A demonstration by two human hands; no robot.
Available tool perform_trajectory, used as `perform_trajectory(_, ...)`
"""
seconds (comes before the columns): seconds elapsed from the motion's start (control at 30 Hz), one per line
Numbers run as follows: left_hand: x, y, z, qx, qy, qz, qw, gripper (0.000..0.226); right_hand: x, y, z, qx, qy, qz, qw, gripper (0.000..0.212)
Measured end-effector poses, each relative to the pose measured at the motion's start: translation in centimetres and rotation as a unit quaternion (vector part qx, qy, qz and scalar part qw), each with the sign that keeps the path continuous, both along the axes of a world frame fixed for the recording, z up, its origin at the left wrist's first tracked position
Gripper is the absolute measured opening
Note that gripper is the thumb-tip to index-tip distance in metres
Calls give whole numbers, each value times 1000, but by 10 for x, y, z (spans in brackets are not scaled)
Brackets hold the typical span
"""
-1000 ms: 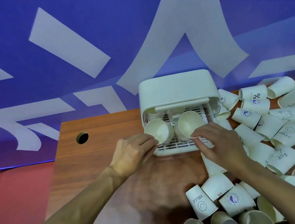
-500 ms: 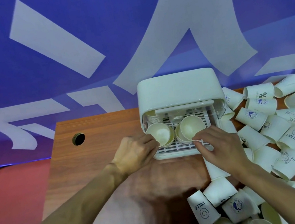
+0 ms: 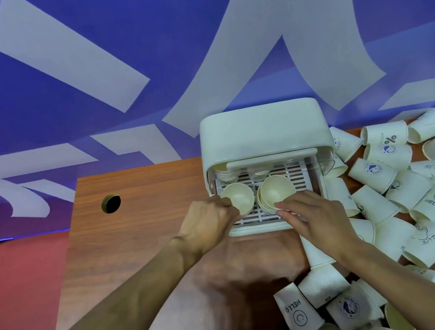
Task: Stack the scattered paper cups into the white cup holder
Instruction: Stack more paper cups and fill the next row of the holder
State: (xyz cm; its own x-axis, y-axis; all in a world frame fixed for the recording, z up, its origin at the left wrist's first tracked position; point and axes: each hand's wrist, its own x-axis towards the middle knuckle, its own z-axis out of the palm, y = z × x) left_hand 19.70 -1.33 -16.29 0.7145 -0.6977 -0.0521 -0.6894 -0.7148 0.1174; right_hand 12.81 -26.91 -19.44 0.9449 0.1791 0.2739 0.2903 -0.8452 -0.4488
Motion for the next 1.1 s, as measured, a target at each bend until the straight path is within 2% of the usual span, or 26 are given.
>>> perform_trajectory(0.3, 1, -14, -4, 44, 27, 34, 998, 17, -1, 9, -11, -16, 70, -26, 997, 12)
perform_trajectory(0.63, -4, -22, -2, 75, 11, 27, 997, 19, 6, 13, -6, -60, 125, -47, 989, 14)
perform_trajectory(0.73, -7, -23, 1, 80, -2, 45, 996, 25, 9, 16, -3, -108, 152, -22, 982, 22)
perform_trajectory(0.87, -14, -22, 6, 68, -16, 68, 995, 28, 2, 8, 9, -83, 113, -36, 989, 38)
perform_trajectory(0.97, -21, -23, 17, 47, -29, 49, 997, 24, -17, -4, 16, -49, 78, -63, 994, 32)
perform_trajectory(1.1, -35, -42, 34, 1, -32, -22, 999, 5, -52, -31, 24, -52, 90, -106, 989, 27)
